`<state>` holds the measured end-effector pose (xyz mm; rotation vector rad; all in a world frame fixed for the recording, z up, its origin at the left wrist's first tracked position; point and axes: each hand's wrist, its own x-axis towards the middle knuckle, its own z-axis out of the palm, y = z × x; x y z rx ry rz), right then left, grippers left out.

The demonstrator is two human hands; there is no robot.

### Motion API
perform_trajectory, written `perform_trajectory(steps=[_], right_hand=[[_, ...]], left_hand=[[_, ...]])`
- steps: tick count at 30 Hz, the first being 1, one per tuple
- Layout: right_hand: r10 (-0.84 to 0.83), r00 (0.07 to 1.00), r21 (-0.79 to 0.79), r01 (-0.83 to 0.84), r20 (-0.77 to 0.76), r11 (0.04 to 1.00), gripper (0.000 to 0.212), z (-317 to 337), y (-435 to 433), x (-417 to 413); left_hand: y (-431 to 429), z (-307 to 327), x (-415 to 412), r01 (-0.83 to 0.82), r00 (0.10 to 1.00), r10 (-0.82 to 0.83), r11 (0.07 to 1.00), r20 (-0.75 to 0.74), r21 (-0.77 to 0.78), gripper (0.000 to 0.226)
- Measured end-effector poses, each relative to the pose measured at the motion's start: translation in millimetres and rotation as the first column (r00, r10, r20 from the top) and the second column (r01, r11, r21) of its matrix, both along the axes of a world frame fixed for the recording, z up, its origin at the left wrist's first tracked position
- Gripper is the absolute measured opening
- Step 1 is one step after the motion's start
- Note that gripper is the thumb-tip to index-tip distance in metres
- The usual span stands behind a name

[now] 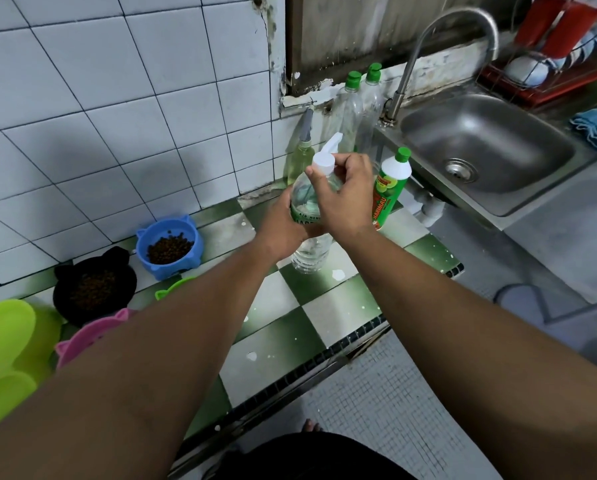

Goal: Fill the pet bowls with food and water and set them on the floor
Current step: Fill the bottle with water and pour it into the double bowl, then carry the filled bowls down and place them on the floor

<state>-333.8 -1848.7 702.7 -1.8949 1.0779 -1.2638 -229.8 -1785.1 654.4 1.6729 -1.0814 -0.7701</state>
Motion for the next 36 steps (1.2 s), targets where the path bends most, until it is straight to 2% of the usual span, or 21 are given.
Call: perform_trajectory(steps=[3,8,12,15,16,17,18,19,20,21,22,24,27,29,33,36], right_hand=[[0.030,0.999,0.005,-0.030,-0.035,1.000,0.037,-2,-3,-4],[0.029,0.998,-0.011,-0.029,-0.058,1.000,0.043,-1,1,-7],[0.024,0.995,-0.096,-0.033,-0.093,0.995,0.062,11,5,-5],[-0.039,0.993,-0.189,0.017,-0.112,0.982,0.061,27,17,3],[-0.043,0.996,-0.233,0.022,-0.082,0.972,0.057,33,24,7],[-0.024,0.999,-0.279,0.013,-0.036,0.960,0.052,39,33,13],[0.018,1.000,-0.322,-0.014,0.010,0.947,0.048,43,43,19],[0.082,0.996,-0.360,-0.062,0.039,0.931,0.044,45,54,27],[0.158,0.987,-0.381,-0.131,0.041,0.915,0.042,45,67,34],[0.236,0.972,-0.378,-0.210,0.024,0.902,0.040,41,79,42],[0.306,0.952,-0.347,-0.288,-0.001,0.892,0.039,34,90,49],[0.413,0.909,-0.220,-0.414,-0.050,0.884,0.040,14,109,63],[0.518,0.845,0.018,-0.521,-0.133,0.854,0.041,-26,134,80],[0.539,0.815,0.162,-0.515,-0.213,0.842,0.043,-58,146,89],[0.546,0.730,0.482,-0.335,-0.411,0.810,0.061,-113,152,96],[0.535,0.679,0.579,-0.195,-0.503,0.792,0.076,-142,151,95]], left_hand=[[1,1,-2,0.008,1.000,-0.008,1.000,0.001,-0.023,0.088],[6,3,-7,-0.014,1.000,0.013,0.999,0.009,0.031,0.080],[5,5,-6,0.017,1.000,-0.017,1.000,0.014,0.018,0.066],[18,11,1,0.068,0.994,-0.073,0.996,0.085,0.062,0.072],[26,15,3,0.040,0.989,-0.046,0.998,0.143,0.044,0.066],[32,12,9,-0.024,0.966,0.015,0.999,0.259,0.033,0.040],[41,17,12,-0.078,0.967,0.071,0.997,0.245,0.018,0.012],[45,15,24,-0.168,0.962,0.162,0.986,0.221,0.008,0.044],[54,15,30,-0.221,0.943,0.214,0.975,0.254,0.000,0.060],[64,12,38,-0.239,0.920,0.211,0.970,0.331,0.045,0.056],[82,15,42,-0.249,0.884,0.176,0.961,0.433,0.117,0.039],[117,5,58,-0.379,0.861,0.298,0.916,0.413,0.130,0.008],[178,-15,82,-0.545,0.800,0.477,0.831,0.364,0.109,0.020],[219,-28,91,-0.635,0.746,0.568,0.764,0.348,0.114,0.026],[286,-52,100,-0.754,0.653,0.664,0.614,0.364,0.234,0.040],[309,-70,101,-0.773,0.634,0.654,0.558,0.413,0.303,0.050]])
